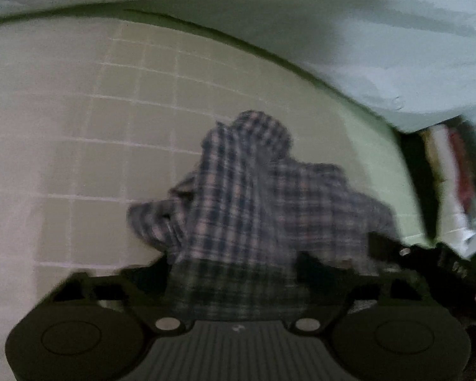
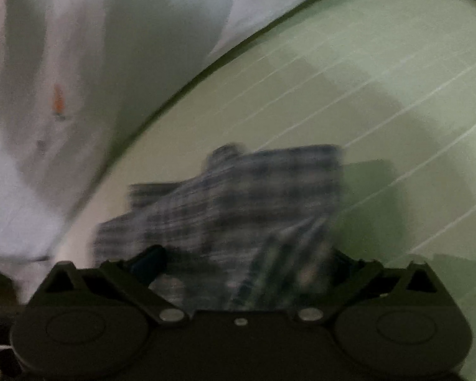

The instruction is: Fold clothes

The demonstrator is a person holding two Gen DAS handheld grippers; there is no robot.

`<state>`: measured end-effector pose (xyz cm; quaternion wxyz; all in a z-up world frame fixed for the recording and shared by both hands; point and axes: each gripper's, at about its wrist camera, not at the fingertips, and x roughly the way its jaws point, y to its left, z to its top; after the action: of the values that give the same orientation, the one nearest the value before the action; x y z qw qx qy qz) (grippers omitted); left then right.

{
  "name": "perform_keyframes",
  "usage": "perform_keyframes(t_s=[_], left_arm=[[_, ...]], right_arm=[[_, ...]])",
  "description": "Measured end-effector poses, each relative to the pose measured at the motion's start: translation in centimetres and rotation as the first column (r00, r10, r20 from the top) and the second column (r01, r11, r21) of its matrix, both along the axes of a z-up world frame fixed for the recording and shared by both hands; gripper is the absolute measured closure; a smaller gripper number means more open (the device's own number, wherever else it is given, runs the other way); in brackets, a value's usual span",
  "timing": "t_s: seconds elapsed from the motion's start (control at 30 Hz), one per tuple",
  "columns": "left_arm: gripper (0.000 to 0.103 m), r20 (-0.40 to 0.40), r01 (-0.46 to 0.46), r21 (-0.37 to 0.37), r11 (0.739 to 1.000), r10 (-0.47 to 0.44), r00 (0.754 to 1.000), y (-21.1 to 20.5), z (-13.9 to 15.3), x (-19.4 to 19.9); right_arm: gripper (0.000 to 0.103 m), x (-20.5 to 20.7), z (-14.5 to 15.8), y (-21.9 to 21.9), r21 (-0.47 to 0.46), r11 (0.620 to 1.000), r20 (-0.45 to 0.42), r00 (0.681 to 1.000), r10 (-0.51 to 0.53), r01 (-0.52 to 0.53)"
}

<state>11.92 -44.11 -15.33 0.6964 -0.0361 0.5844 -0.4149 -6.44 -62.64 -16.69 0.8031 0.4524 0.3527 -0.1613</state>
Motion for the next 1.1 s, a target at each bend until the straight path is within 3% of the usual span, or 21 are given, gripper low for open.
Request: perform_keyframes(t_s=[0.03, 0.1, 0.2, 0.33, 0.6, 0.83, 1.1], left_arm=[[0.052, -0.039, -0.005, -0.03, 1.0, 0.004, 0.999, 0.0, -0.3, -0.1], [0.061, -0.068, 0.017, -0.074, 0.997, -0.022, 0.997, -0.1, -0.3, -0.7], [0.069, -0.018, 0.045, -0.065, 0.997, -0.046, 0.999, 0.4, 1.4, -2.0], [0.07, 0.004, 0.013, -0.116, 0.993, -0.013, 1.0, 2.5, 4.9, -4.2], [0.07, 0.081, -0.087, -0.169, 0.982, 0.102, 0.992, 8.0, 10.2, -11.6], [0.07, 0.084, -0.138, -0.187, 0.973, 0.156, 0.984, 11.0, 11.5, -16.9], [0.07, 0.071, -0.077, -0.186, 0.98, 0.092, 0.993, 11.1, 11.9, -18.3]], right_arm=[[0.003, 0.5, -0.2, 0.4, 0.033, 0.999, 0.024, 0.999, 0.028, -0.029], [0.036, 1.4, -0.3, 1.4, 0.043, 0.996, 0.037, 0.997, 0.073, -0.074], [0.059, 1.2, 0.5, 2.4, 0.062, 0.993, 0.086, 0.992, 0.09, -0.095], [0.06, -1.1, 3.6, 4.4, 0.034, 0.994, 0.177, 0.98, 0.096, -0.104], [0.06, -7.3, 7.0, 7.4, 0.101, 0.988, 0.3, 0.951, 0.08, -0.115], [0.06, -12.9, 8.3, 9.7, 0.113, 0.986, 0.345, 0.936, 0.077, -0.123], [0.06, -16.4, 8.9, 10.4, 0.136, 0.988, 0.335, 0.942, 0.026, -0.076]])
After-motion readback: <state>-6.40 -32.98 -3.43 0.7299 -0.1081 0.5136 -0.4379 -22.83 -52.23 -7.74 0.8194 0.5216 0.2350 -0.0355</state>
